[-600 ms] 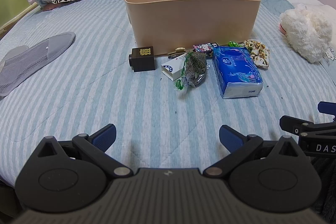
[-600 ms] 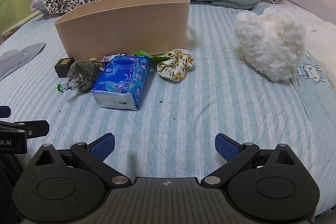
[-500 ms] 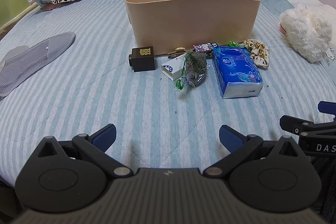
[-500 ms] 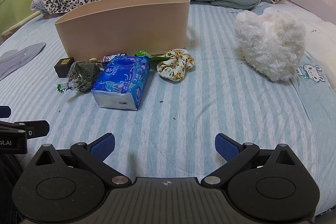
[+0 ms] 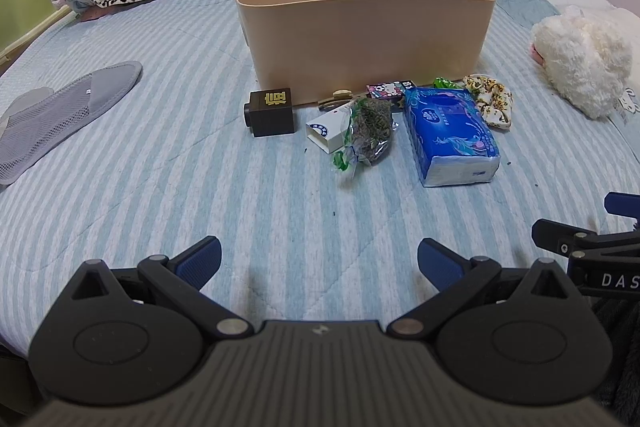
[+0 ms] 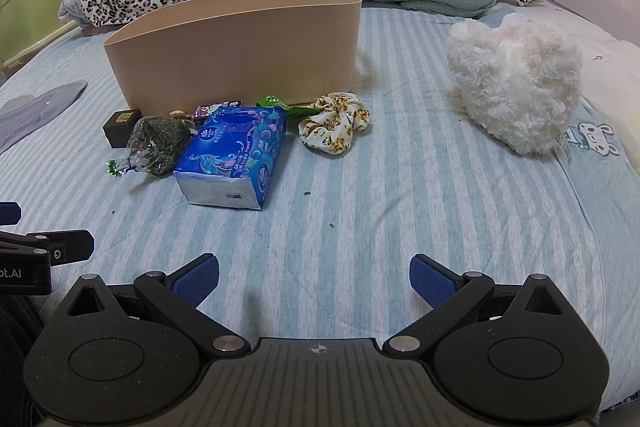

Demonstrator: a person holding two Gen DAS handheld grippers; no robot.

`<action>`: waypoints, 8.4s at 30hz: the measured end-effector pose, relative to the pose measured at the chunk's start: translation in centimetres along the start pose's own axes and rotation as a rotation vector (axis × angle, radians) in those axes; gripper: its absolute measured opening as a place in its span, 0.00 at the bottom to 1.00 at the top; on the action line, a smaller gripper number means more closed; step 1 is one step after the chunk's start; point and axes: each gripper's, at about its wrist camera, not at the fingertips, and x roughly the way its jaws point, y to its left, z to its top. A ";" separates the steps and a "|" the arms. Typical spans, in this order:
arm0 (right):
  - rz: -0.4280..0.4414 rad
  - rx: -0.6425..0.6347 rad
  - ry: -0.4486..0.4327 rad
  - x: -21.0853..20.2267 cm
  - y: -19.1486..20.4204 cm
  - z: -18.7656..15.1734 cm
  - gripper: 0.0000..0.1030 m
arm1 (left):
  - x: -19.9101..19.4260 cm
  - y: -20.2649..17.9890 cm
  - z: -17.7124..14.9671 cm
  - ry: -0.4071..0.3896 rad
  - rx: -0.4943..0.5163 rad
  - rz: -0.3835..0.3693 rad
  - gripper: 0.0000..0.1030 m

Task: Organize objects
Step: 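Move both tools toward the items in front of the beige basket, then grasp the black cube box with left tool while right tool grasps blue tissue pack, then lift both items over the basket and open both tools to drop them, then grasp the herb bag with left tool while right tool grasps floral scrunchie, then carry both items over the basket and open both tools to release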

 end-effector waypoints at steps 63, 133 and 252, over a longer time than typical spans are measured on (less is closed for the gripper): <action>0.108 -0.074 0.083 7.4 4.2 9.1 0.94 | 10.4 6.6 10.0 0.085 -0.113 0.000 1.00; 0.035 -0.087 -0.102 11.8 2.8 21.5 0.77 | 12.2 2.2 20.8 -0.121 -0.023 0.058 0.79; 0.094 -0.226 -0.142 7.6 3.4 20.4 0.66 | 8.6 1.0 18.6 -0.129 -0.085 0.074 0.85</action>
